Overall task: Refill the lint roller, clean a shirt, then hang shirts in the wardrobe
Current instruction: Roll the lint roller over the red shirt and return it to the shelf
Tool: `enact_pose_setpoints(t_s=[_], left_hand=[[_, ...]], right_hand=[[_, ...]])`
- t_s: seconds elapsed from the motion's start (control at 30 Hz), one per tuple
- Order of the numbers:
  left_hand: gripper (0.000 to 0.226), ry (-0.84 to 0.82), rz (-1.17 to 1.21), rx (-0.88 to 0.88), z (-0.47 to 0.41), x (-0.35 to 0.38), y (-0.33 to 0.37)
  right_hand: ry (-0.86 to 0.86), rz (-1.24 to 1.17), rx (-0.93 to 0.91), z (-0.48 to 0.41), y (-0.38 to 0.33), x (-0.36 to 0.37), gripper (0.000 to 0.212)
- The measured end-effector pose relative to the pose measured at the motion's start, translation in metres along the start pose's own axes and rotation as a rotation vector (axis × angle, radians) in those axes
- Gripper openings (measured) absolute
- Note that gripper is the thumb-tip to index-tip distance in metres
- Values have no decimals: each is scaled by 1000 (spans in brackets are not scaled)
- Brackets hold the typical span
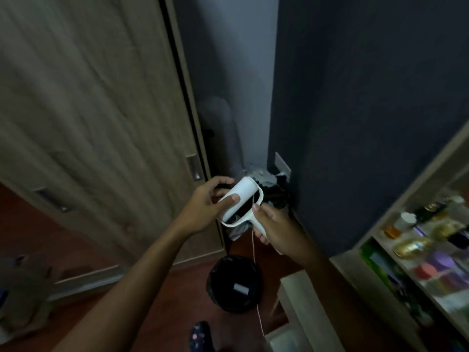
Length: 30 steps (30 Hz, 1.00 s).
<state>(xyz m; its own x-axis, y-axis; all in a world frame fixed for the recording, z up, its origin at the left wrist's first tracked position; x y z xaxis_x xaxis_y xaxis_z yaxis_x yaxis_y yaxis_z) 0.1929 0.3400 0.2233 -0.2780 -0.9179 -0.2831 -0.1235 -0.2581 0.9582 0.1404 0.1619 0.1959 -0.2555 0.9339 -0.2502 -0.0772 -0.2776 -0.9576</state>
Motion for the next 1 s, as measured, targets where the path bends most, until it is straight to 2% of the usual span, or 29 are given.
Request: enact_pose_setpoints(t_s=[0.13,0.2,0.3,0.43,0.6,0.83,1.0], left_hand=[[35,220,-221,7,-44,-67,-40],[29,292,-326,-68,-70,-103,-73],[44,351,-457,-208,-97,-148,-125],[37,321,-600,-353,-128,-175,-172],[43,220,-725,-365,-180,-189,-204],[40,135,-835,-357,-224,-178,-204],[35,198,-801,-403,-235,-179,-205]], right_hand=[[124,-129,94,-64,-8,26,35],[178,-213,125,-95,-14,38,32],[237,-300,163,-139,-23,57,30],[307,-316,169,-186,-36,79,23],[341,-317,150,-223,-50,96,15],[336,-372,158,-244,-51,102,14],[306,-394,136,-253,-53,97,10]])
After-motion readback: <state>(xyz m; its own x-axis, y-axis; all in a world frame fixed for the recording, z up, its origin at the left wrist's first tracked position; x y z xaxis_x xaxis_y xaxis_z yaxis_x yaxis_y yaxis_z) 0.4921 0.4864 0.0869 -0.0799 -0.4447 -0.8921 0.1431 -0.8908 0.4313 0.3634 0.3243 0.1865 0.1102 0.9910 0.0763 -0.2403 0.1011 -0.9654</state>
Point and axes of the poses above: each hand's wrist, its own z-axis away from the middle knuckle, its own x-axis out of the palm, y = z × x, the point moved 5 cm from there along -z, towards the middle knuckle, and after that the axes turned 2 degrees about -y, right-handed, at the moved point
